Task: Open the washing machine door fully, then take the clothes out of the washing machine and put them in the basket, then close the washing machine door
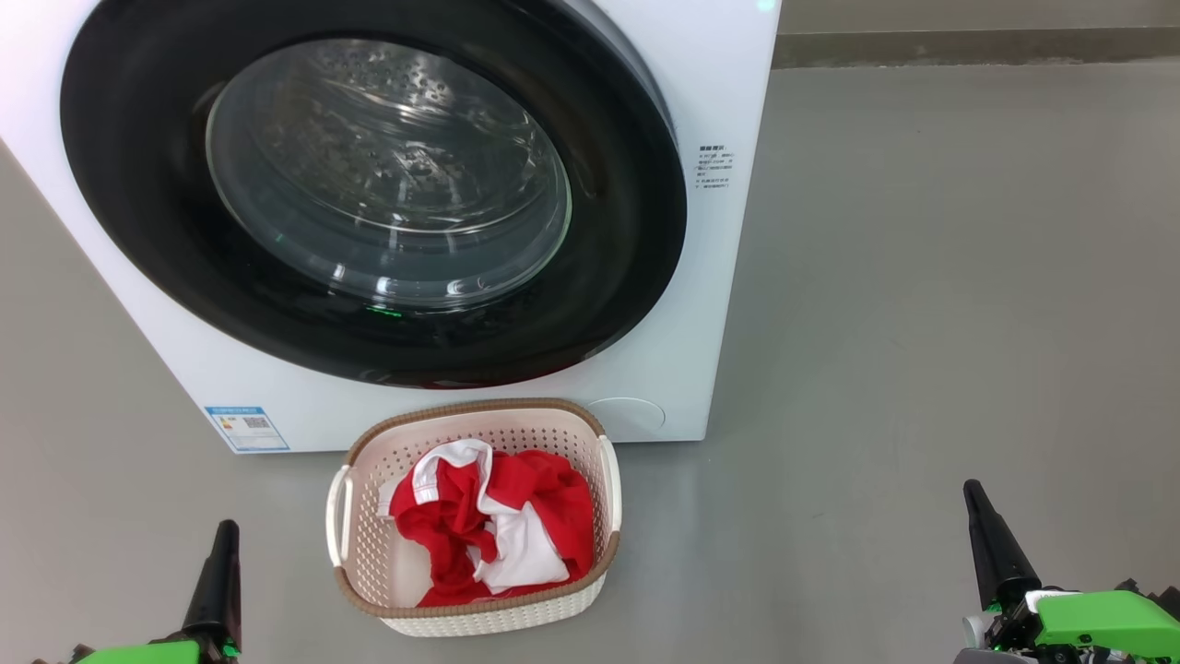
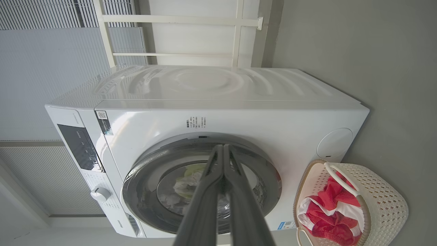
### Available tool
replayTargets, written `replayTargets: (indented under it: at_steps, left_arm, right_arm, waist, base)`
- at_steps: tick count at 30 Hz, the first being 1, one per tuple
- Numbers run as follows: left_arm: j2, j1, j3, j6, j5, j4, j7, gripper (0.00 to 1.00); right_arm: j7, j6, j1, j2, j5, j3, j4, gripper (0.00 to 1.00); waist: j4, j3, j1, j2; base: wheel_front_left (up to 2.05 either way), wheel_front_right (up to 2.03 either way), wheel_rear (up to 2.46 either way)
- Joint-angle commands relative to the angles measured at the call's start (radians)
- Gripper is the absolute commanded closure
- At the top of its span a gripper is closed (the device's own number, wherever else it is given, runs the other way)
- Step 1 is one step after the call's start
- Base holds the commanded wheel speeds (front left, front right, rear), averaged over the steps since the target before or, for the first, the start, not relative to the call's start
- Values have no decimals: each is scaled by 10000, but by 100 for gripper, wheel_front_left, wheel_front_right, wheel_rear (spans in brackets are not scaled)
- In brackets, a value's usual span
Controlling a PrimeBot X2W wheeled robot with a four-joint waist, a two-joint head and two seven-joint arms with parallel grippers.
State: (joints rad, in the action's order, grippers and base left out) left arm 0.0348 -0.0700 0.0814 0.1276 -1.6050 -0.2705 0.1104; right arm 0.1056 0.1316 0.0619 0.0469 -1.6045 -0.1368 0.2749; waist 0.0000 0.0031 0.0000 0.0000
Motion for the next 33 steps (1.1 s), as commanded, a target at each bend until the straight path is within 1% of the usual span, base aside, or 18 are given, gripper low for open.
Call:
replayTargets:
  at_steps: [1, 33]
  left_arm:
    - [154, -379, 324, 31, -36, 256, 28, 100]
    - [154, -379, 323, 31, -37, 256, 28, 100]
  right_arm:
    - [84, -9, 461, 35, -33, 221, -301, 100]
    - [85, -9, 461, 34, -32, 220, -301, 100]
  waist:
    - [0, 0, 0, 0]
    - [0, 0, 0, 0]
  base:
    - [0, 0, 0]
    - [0, 0, 0]
